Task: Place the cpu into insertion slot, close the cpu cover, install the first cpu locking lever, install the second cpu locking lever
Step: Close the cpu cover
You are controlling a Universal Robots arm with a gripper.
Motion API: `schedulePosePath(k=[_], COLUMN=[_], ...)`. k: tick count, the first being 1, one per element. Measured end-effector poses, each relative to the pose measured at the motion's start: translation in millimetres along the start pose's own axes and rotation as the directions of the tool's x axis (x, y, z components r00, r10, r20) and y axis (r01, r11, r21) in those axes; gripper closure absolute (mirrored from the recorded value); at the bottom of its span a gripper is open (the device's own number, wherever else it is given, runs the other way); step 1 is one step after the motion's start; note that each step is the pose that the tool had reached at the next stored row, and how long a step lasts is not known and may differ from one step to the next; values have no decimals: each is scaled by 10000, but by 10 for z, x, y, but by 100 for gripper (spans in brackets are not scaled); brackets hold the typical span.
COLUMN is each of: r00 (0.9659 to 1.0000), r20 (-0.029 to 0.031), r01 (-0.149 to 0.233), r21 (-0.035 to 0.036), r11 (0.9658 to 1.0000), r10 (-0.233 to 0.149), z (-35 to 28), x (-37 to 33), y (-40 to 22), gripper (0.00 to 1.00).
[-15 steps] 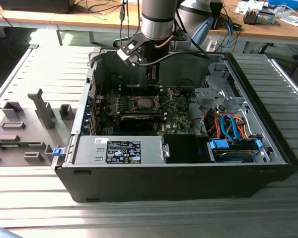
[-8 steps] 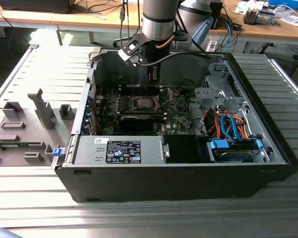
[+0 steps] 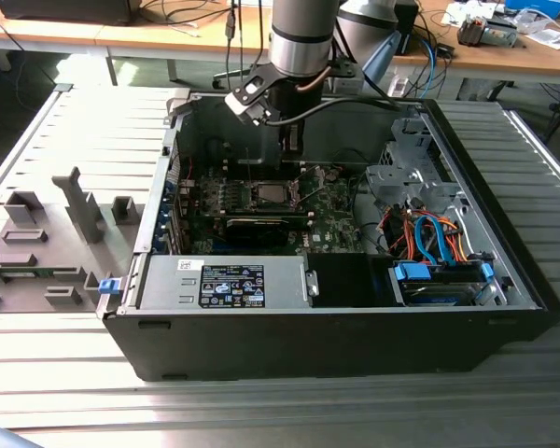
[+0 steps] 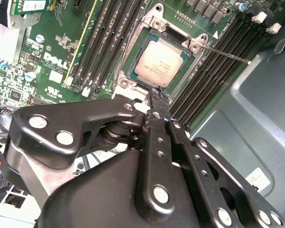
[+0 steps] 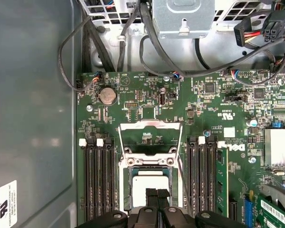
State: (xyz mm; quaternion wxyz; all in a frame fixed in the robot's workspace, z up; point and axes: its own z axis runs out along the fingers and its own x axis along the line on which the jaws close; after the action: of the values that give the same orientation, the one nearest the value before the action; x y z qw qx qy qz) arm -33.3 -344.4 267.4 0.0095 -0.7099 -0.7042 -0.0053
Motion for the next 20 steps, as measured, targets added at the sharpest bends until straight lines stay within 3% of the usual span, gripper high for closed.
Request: schedulePosePath(k=[20], r00=[10000], r20=[2], r01=[-1], r21=[21], r11=[10000], r10=[1], z=[-2], x=[-50], y=[133], gripper=[89])
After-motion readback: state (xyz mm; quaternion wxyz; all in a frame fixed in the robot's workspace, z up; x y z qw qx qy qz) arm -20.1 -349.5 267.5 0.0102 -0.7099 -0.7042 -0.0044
